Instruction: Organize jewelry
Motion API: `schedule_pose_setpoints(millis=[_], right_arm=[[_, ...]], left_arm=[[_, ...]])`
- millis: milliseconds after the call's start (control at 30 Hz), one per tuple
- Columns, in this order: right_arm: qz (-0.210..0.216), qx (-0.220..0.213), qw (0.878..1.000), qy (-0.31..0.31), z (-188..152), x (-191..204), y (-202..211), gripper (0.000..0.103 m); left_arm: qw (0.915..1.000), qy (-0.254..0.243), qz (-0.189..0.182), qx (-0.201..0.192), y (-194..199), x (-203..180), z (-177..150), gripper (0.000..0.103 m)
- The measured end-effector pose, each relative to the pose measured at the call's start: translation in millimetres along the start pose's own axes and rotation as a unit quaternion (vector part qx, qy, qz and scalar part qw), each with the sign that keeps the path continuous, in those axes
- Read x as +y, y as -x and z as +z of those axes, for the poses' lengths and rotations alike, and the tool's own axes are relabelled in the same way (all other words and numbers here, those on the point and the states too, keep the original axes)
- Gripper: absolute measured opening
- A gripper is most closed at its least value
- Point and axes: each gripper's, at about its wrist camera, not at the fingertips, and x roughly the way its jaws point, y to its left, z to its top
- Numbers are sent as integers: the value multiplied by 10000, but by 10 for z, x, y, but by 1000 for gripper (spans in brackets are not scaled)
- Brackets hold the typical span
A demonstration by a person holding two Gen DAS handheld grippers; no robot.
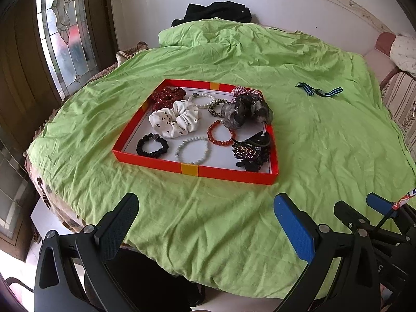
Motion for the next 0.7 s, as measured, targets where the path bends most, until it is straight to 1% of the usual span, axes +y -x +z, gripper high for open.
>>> schedule_pose_setpoints(millis=[700], right_arm=[[-87, 65, 9999, 2, -15, 22, -34, 79]], left_arm=[[9998, 18, -132, 130, -62, 40, -30, 103]])
